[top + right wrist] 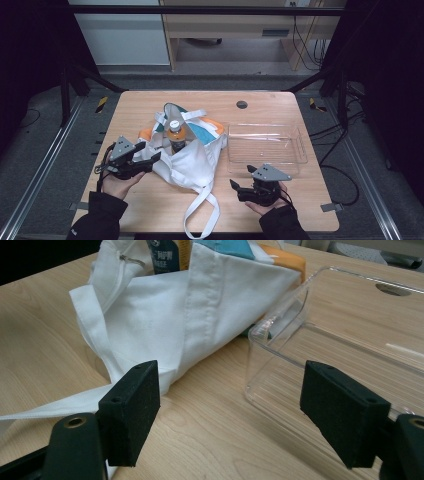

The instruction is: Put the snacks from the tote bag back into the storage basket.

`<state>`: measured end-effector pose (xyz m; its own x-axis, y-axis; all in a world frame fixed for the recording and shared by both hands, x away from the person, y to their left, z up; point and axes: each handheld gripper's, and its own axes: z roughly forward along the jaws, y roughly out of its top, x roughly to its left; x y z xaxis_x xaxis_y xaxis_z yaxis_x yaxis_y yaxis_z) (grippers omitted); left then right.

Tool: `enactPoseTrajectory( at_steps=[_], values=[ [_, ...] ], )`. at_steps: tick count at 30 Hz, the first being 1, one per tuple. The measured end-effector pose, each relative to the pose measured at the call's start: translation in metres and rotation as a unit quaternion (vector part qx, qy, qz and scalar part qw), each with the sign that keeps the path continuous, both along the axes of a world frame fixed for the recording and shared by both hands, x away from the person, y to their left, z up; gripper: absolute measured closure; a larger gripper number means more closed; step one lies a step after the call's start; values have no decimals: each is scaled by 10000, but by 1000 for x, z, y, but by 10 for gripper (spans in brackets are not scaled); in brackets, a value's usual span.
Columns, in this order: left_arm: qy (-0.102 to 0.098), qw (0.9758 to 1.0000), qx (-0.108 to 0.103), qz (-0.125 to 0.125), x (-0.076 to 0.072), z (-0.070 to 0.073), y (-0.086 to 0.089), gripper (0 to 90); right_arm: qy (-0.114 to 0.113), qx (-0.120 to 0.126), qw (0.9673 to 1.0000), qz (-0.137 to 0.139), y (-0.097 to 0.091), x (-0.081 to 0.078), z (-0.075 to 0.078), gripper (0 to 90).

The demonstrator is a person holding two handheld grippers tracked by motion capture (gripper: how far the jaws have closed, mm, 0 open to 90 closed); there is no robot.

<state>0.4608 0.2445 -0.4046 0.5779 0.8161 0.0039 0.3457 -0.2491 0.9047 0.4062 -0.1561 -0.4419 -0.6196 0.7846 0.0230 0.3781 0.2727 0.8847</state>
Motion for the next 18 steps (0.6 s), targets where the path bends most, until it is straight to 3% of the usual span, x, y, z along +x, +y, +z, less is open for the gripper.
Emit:
enactPoseTrajectory(
  at_steps=[18],
  values=[
    [-120, 9999, -3, -12, 10, 15, -18, 305, -22, 9, 9995, -322, -29, -6, -1, 209]
  ],
)
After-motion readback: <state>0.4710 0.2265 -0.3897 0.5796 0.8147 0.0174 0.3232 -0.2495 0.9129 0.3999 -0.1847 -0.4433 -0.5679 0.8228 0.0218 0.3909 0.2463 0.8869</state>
